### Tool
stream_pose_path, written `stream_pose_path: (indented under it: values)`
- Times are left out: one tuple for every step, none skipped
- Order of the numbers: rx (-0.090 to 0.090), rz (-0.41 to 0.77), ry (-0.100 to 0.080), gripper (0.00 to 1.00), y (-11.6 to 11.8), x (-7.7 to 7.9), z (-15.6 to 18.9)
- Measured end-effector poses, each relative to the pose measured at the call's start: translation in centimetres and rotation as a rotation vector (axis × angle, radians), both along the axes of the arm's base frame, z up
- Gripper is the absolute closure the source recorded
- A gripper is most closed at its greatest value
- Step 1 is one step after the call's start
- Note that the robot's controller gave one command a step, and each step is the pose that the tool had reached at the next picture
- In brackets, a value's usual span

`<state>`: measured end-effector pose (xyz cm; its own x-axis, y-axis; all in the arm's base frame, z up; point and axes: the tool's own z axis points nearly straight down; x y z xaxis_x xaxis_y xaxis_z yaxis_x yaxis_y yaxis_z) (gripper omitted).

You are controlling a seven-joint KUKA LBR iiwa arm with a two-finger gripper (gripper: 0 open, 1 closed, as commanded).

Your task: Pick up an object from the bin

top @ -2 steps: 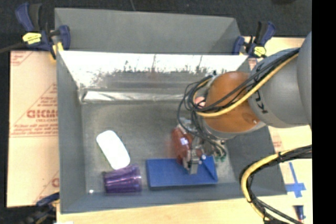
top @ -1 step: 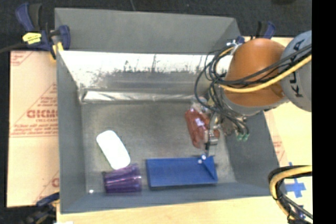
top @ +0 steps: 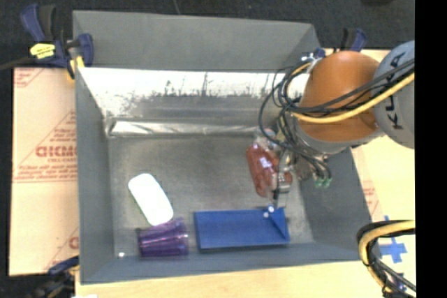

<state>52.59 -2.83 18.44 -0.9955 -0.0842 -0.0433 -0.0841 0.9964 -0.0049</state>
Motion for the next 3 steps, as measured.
stream_pose_path:
  values:
    - [0.005, -0.087, -0.001, 1.00, -4.9, 4.8, 2.1]
    - [0.002, -0.054, 0.001, 1.00, -7.0, 6.1, 2.6]
    - [0.000, -0.015, -0.008, 1.00, -2.1, 5.0, 1.1]
